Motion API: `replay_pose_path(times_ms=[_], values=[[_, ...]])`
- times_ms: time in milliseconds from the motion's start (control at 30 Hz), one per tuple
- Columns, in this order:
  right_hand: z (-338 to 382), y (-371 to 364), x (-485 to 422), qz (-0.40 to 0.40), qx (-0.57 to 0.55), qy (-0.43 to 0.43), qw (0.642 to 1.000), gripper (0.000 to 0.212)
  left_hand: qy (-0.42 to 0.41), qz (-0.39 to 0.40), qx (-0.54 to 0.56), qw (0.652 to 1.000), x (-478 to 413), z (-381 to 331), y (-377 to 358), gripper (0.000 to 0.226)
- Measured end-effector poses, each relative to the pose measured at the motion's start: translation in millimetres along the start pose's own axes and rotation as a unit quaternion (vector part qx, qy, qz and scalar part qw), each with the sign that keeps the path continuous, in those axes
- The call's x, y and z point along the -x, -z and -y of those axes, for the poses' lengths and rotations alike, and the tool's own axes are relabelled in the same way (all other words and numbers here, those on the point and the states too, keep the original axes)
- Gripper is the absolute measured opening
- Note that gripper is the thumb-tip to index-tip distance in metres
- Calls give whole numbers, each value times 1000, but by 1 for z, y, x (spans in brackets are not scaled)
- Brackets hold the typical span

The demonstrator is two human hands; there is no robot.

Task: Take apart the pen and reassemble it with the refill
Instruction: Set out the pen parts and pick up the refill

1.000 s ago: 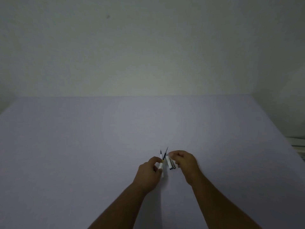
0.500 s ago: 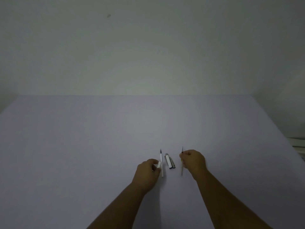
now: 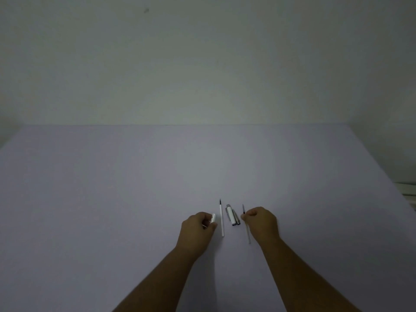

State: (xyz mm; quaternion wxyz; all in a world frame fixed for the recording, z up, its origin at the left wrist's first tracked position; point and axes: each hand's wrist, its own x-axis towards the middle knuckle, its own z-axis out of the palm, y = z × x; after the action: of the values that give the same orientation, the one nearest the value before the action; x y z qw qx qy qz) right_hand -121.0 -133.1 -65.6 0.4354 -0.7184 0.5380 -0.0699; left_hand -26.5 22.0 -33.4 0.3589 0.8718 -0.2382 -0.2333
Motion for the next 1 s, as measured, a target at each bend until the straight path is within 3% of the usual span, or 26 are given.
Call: replay_pose_path(times_ms=[433,533,633,800,1000], values=[[11,0,9,-33,28,30,999,19,18,0,23,1000,2,0,9,20],[27,-10,18,-8,68,86,994,23,34,-7,39,999,2,1,13,20],[42,-26,26,45,188,122,974,29,47,-10,51,998,4,4,16,19],[45,-44,34,36,327,148,933,28,55,-8,50,997,5,10,20,19],[46,-46,41,43,291,95,951,34,58,-19,32,998,6,19,23,19]])
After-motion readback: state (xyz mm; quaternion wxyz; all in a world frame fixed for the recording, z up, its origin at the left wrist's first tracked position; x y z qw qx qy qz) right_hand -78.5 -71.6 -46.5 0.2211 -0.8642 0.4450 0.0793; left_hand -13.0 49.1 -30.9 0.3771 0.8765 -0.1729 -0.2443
